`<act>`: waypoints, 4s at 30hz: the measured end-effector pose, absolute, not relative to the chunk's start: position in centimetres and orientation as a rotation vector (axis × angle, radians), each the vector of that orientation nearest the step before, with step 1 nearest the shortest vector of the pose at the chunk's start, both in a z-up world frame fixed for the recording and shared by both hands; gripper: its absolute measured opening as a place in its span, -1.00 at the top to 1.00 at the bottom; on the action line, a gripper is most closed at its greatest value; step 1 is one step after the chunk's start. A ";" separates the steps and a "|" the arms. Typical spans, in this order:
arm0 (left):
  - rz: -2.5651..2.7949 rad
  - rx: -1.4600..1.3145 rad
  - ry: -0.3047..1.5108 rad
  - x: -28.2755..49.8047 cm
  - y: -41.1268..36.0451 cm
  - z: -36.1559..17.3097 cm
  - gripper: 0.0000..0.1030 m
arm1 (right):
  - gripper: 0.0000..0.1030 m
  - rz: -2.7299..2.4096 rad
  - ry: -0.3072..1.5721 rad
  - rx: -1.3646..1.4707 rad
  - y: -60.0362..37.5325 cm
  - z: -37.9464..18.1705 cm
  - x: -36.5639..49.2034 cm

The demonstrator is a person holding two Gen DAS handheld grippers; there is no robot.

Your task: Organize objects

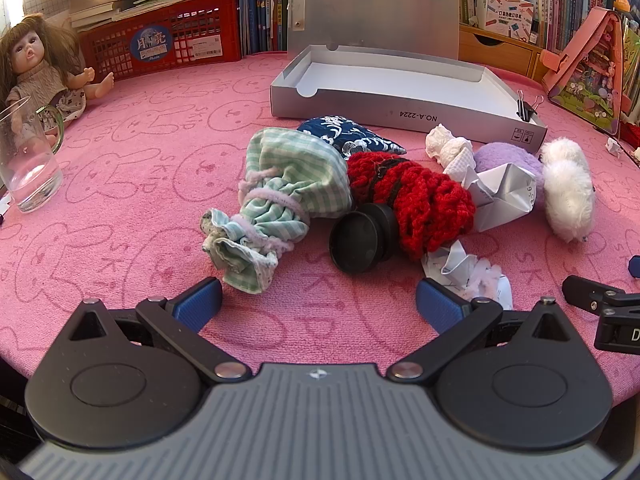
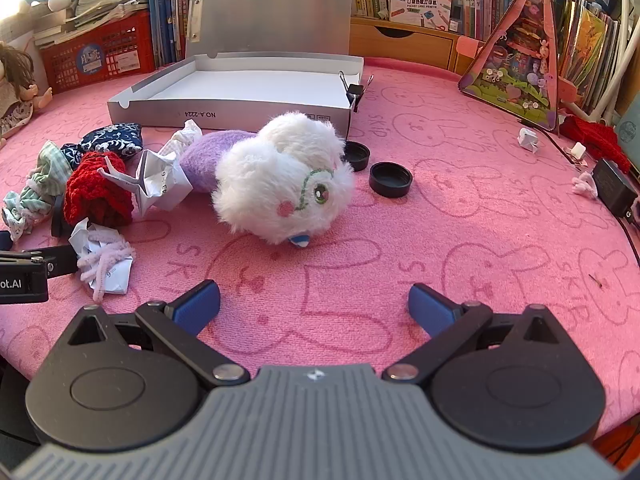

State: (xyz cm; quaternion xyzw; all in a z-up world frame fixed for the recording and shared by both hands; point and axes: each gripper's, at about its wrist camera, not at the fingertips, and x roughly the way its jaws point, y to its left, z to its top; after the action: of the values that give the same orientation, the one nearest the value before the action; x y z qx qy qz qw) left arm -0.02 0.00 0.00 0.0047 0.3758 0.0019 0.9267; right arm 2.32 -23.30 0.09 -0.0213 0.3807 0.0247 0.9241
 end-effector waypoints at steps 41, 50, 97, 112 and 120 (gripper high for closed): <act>0.002 0.011 0.751 -0.2 0.0 -0.1 -1.00 | -1.00 0.068 0.737 -0.053 -23.3 0.0 1.6; -0.034 0.026 0.748 -0.8 0.4 0.1 -1.00 | -1.00 0.075 0.726 -0.052 -23.4 -0.1 1.5; -0.109 -0.035 0.627 2.3 4.4 0.7 0.09 | -0.46 0.417 0.579 -0.051 -25.4 1.1 6.7; -0.131 -0.048 0.635 1.8 4.5 1.4 0.11 | -0.80 0.515 0.552 -0.132 -26.0 1.8 7.9; -0.136 -0.039 0.657 2.4 4.4 0.4 -0.23 | -0.78 0.620 0.622 -0.128 -26.6 1.0 9.3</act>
State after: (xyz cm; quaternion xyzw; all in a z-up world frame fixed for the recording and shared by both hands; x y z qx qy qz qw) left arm 2.43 4.45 0.41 -0.0192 0.3224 -0.0669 0.9440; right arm 9.29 -26.57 0.98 -0.0617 0.3009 0.3000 0.9031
